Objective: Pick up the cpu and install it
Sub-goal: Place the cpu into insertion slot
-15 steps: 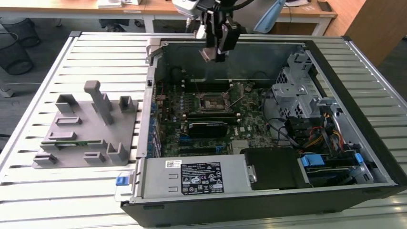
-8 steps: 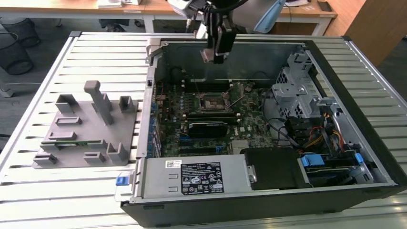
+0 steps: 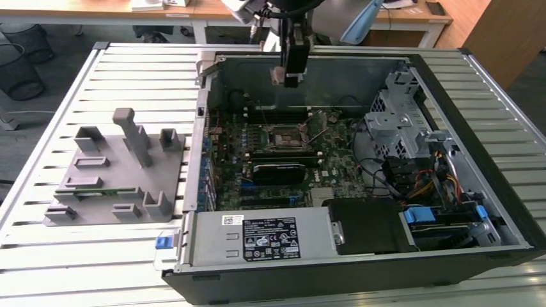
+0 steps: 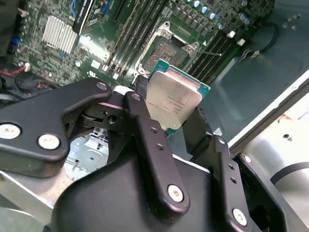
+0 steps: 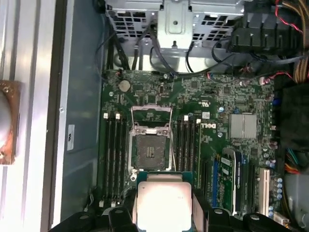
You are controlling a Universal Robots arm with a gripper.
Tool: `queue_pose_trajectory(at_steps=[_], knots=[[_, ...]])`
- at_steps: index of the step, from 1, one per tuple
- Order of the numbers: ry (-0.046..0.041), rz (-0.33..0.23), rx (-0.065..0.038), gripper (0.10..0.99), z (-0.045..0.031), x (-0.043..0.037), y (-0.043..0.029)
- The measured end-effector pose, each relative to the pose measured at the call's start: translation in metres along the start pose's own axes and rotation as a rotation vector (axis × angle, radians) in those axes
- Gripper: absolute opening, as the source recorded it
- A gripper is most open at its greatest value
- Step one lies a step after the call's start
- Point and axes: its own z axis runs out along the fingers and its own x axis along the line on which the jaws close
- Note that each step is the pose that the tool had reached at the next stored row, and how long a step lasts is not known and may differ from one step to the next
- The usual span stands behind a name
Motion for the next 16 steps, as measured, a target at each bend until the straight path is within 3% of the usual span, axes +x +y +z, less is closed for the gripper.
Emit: queue_pose_trajectory(at_steps=[10, 16], knots=[[-0.006, 0.165, -0.002, 0.541, 0.0041, 0.0002, -0.0001], [-0.0087, 0.234, -0.003, 0.541, 0.0077, 0.0011, -0.0001]])
